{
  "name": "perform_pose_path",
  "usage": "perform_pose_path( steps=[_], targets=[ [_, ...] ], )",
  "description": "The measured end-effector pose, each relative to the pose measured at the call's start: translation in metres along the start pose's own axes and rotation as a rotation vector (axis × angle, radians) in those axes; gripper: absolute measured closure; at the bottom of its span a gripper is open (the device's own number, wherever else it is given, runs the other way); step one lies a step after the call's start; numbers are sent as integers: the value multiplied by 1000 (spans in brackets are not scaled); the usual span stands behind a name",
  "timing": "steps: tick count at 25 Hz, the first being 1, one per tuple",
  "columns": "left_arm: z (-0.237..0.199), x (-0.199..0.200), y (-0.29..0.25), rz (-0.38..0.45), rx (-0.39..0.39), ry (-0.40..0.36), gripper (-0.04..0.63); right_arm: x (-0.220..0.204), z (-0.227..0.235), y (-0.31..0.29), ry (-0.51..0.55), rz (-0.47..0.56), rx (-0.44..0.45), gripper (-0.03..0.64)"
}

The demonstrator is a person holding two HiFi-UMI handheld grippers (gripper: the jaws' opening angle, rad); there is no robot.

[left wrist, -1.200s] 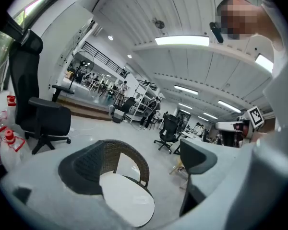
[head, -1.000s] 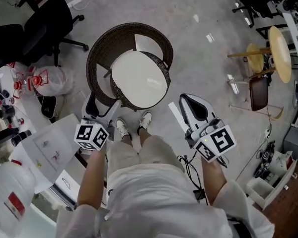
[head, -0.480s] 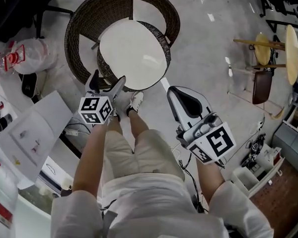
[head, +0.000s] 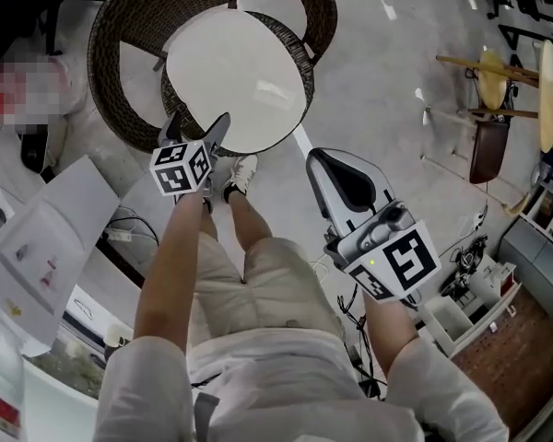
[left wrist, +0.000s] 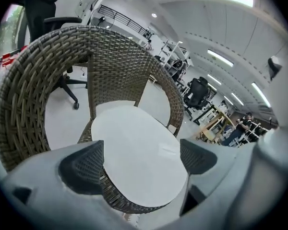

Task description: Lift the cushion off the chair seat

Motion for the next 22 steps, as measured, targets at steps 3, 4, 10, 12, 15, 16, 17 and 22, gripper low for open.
perform_pose_path(
  steps=[3, 4, 10, 12, 15, 16, 17, 22],
  targets=[
    [-7, -6, -15, -30, 37, 23, 107, -5, 2, -3, -2, -12, 5, 615],
    [-9, -8, -20, -36, 44, 38, 107, -7, 3, -4, -4, -15, 7, 615],
    [-29, -22, -48, -101, 105, 111, 107, -16, 11, -8, -14, -41, 8, 615],
    [-35, -27, -55, -117, 121, 113, 107, -19, 13, -9, -18, -51, 8, 615],
    [-42, -28, -67, -110, 147, 175, 107, -22, 18, -11, -24, -62, 4, 615],
    [-43, -29, -70, -108, 157, 196, 108, -23, 20, -11, -27, -66, 3, 615],
    [-45, -31, -74, -106, 165, 213, 107, -25, 20, -11, -30, -71, 2, 615],
    [-50, -34, -87, -110, 181, 249, 109, -30, 22, -14, -41, -92, 9, 615]
  ],
)
Point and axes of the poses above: the fingertips, and each gripper's own axes: y backward along the fingers, z to its right, x out of its top, the point moved 9 cm from there along y, backward along the fingers, and after that the axes turned 10 degrees about y, right-handed, at the moved point
